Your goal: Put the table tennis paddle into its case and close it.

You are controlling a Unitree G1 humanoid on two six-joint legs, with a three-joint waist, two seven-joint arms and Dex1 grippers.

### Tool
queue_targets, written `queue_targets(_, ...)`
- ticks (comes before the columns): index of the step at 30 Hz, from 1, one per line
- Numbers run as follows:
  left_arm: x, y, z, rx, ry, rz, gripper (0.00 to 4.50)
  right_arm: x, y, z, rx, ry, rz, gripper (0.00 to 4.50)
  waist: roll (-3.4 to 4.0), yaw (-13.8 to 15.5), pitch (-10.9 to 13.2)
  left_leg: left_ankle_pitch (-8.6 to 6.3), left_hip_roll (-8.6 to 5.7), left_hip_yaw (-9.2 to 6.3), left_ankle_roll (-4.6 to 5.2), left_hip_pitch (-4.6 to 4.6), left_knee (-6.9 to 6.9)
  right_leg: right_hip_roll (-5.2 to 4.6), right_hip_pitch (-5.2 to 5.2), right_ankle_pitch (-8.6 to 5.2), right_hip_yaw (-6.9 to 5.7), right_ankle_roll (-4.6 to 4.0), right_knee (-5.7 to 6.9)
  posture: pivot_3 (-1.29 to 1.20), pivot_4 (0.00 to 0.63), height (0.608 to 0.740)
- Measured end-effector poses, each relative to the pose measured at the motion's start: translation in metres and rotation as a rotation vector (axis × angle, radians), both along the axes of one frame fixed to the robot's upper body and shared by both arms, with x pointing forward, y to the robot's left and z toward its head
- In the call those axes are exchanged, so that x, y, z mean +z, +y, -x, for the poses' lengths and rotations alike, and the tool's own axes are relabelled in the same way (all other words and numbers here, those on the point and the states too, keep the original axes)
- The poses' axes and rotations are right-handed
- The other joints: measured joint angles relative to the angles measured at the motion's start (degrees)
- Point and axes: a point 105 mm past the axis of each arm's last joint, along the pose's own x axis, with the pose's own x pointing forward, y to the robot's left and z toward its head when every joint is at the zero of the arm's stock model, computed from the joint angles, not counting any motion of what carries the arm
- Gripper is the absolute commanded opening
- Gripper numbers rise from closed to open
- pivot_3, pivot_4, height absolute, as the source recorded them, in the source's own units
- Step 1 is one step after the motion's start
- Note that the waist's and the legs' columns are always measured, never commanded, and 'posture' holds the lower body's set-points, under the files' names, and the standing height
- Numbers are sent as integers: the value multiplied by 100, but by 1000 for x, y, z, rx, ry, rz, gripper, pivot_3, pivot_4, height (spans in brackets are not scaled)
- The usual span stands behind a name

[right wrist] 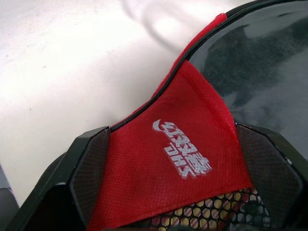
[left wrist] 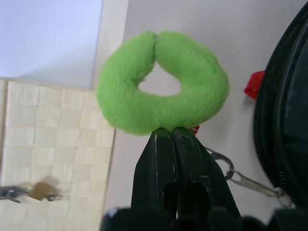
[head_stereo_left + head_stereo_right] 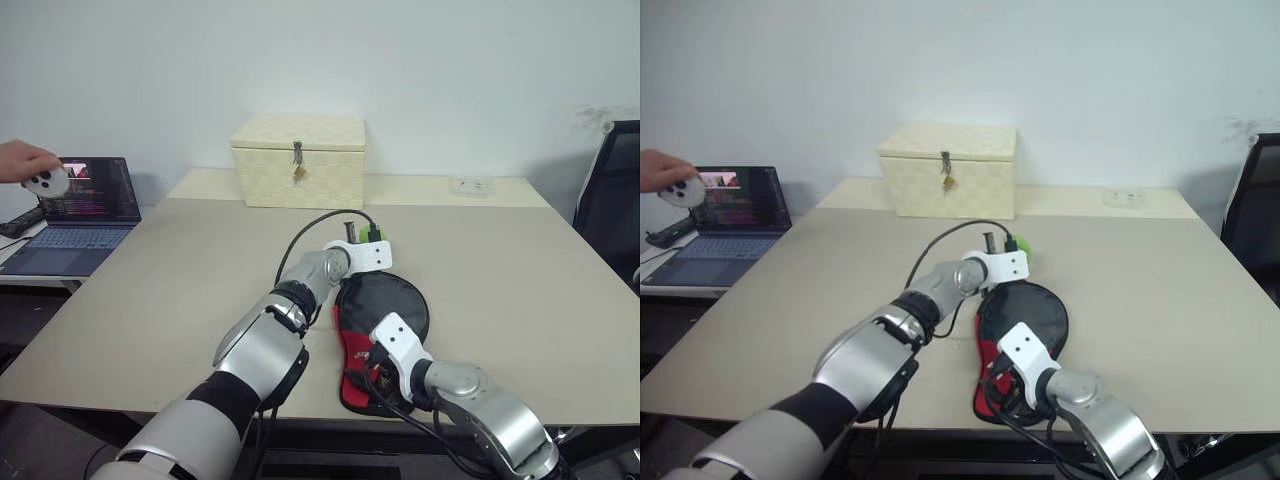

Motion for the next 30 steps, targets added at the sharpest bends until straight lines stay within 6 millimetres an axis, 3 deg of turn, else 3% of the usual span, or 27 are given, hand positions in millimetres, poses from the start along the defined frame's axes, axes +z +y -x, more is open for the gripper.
queue_targets(12,0,-5,0,-29,-91,-142,9,1,1,6,-24,5,-8,4500,0,2,0,-4,-1,1,-1,-1,0,-1,-1,-3,2,2,-1,0,150,740)
queue_targets(19,-9,-26,10,-83,-27,-118,9,1,2,6,-30,8,-11,4500,0,6,-1,-5,-1,3,-1,1,1,-1,1,-3,2,1,0,0,150,740)
queue_targets(22,-14,-31,13,-100,27,-110,683,1,4,6,-30,11,-19,4500,0,3,-1,-5,1,3,0,3,0,0,1,-4,3,0,1,0,150,740)
queue_targets(30,-25,-34,19,-118,133,-47,3436,1,6,5,-29,18,-24,4500,0,-13,-6,-7,3,8,2,19,0,1,13,-4,10,0,3,0,150,740)
